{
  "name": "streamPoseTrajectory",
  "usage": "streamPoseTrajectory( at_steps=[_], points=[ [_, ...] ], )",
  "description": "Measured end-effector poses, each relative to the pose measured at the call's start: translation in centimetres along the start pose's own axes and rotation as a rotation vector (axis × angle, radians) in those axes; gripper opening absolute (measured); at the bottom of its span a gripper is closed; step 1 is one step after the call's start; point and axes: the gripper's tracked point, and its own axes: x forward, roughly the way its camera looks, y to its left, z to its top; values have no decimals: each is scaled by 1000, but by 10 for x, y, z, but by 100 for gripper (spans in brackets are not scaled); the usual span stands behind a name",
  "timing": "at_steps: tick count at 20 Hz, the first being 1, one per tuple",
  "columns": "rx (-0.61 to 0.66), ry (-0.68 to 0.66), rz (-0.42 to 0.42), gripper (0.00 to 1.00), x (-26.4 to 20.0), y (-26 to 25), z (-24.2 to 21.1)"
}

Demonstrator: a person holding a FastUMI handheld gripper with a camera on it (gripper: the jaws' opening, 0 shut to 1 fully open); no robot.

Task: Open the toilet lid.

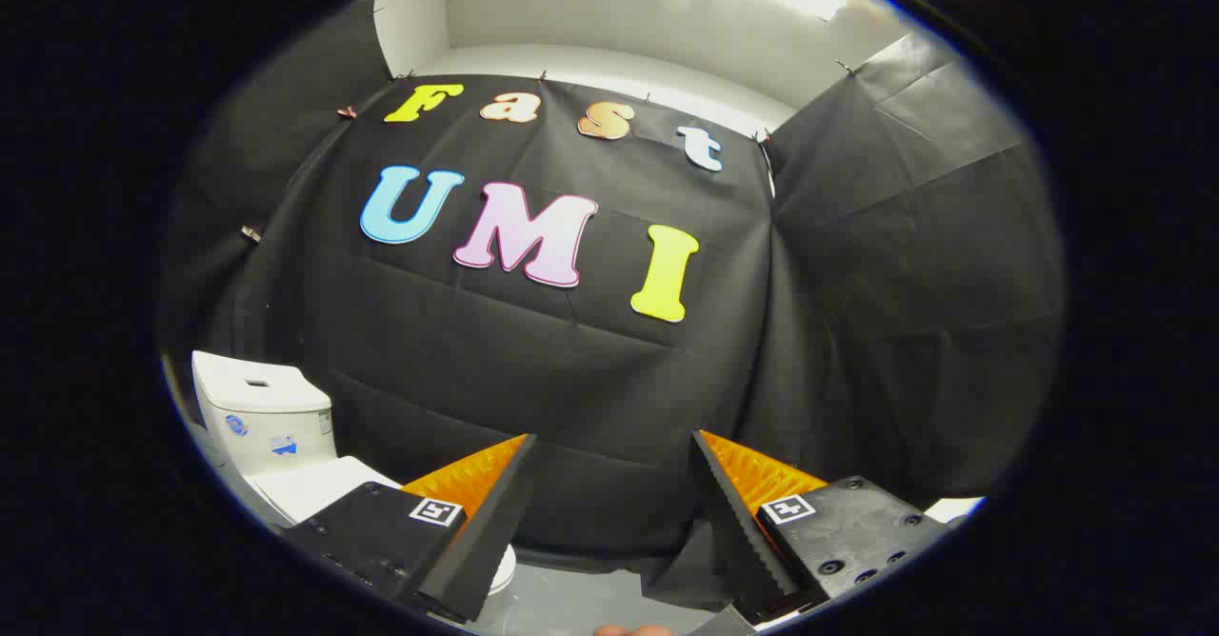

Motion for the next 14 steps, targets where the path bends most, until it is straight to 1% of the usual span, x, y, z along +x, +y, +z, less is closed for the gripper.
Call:
streamPoseTrajectory(
  at_steps=[2, 4, 6, 10, 14],
  points=[
    [11, -13, -19, 97, -1, -4, 6],
    [34, -29, -15, 97, -6, 0, 12],
    [17, -46, -24, 97, -4, 0, 14],
    [-14, -48, 21, 97, -2, 25, 13],
    [-41, -56, 70, 97, -4, 40, 13]
  ],
)
